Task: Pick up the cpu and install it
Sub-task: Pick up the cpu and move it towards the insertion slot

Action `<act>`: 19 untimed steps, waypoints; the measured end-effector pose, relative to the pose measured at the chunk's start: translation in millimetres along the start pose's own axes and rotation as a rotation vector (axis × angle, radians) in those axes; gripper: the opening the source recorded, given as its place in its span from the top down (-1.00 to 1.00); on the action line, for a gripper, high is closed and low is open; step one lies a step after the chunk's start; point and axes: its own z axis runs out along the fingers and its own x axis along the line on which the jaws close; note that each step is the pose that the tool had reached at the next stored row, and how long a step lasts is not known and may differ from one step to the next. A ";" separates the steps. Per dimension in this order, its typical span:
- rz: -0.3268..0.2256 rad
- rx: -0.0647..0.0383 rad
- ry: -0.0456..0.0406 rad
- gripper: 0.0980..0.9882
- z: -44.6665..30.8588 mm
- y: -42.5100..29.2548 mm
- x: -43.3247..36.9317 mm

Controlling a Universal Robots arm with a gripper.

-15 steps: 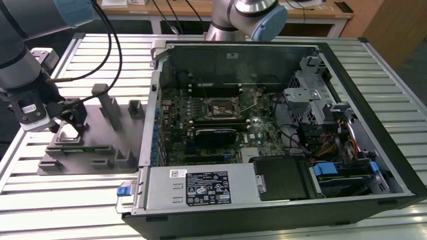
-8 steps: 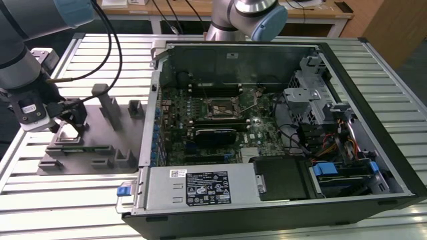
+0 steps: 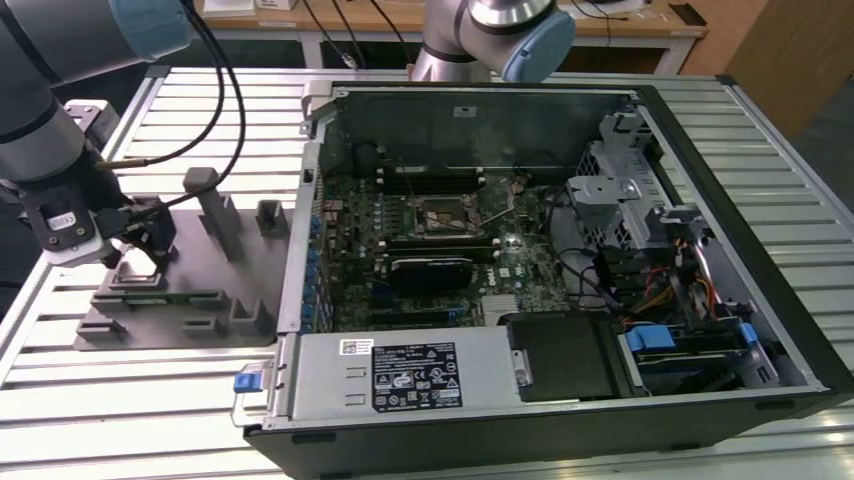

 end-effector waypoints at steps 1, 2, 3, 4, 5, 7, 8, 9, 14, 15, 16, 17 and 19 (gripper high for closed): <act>-0.003 0.001 0.0001 -0.23 0.5 -0.1 0.0; -0.008 0.001 0.0002 -0.23 0.9 -0.1 0.0; -0.012 0.002 0.0005 -0.23 1.2 -0.1 0.1; -0.015 0.002 0.0006 -0.23 1.6 -0.1 0.1; -0.017 0.002 0.0007 -0.23 1.9 -0.1 0.1; -0.019 0.002 0.0007 -0.23 2.4 -0.1 0.1; -0.020 0.002 0.0006 -0.23 2.6 -0.1 0.2; -0.020 0.002 0.0007 -0.23 2.7 -0.1 0.3; -0.023 0.002 0.0007 -0.23 3.4 -0.2 1.5; -0.023 0.002 0.0007 -0.23 3.6 -0.2 1.7; -0.024 0.002 0.0008 -0.23 3.7 -0.3 1.8; -0.024 0.002 0.0009 -0.23 3.7 -0.3 2.0; -0.027 0.002 0.0011 -0.23 4.2 -0.3 2.1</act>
